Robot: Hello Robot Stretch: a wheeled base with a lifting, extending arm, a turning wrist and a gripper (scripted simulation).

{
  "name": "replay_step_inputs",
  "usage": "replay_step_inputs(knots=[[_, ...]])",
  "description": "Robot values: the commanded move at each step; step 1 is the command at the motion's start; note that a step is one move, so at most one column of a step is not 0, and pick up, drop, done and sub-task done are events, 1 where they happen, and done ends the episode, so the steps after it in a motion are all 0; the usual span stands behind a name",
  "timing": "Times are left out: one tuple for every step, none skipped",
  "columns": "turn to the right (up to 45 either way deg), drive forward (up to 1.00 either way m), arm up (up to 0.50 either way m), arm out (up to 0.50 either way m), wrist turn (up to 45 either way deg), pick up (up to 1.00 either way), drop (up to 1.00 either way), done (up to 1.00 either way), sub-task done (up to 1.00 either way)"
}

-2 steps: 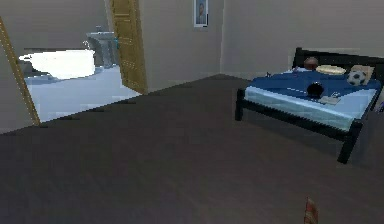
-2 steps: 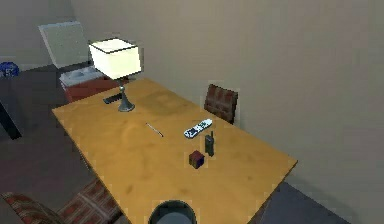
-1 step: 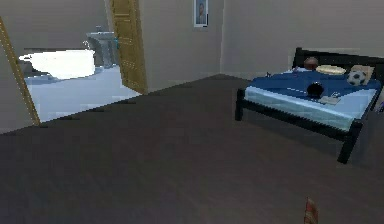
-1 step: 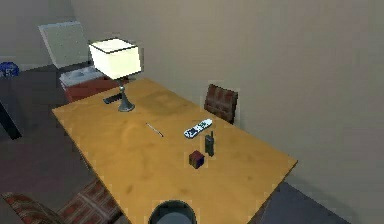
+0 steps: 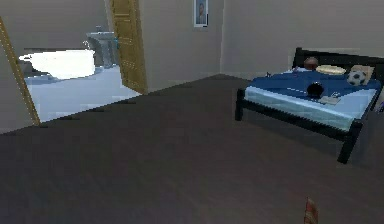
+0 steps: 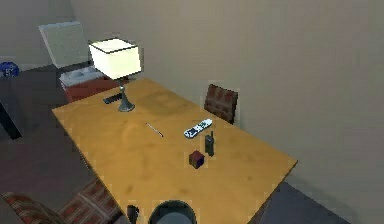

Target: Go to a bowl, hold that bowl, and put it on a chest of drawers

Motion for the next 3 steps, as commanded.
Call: replay_step_inputs(knots=[[0.0, 0.0, 0.0, 0.0, 39.0, 0.0, 0.0, 0.0, 0.0], [0.0, 0.0, -0.3, 0.0, 0.0, 0.0, 0.0, 0.0, 0.0], [0.0, 0.0, 0.0, 0.0, 0.0, 1.0, 0.0, 0.0, 0.0]])
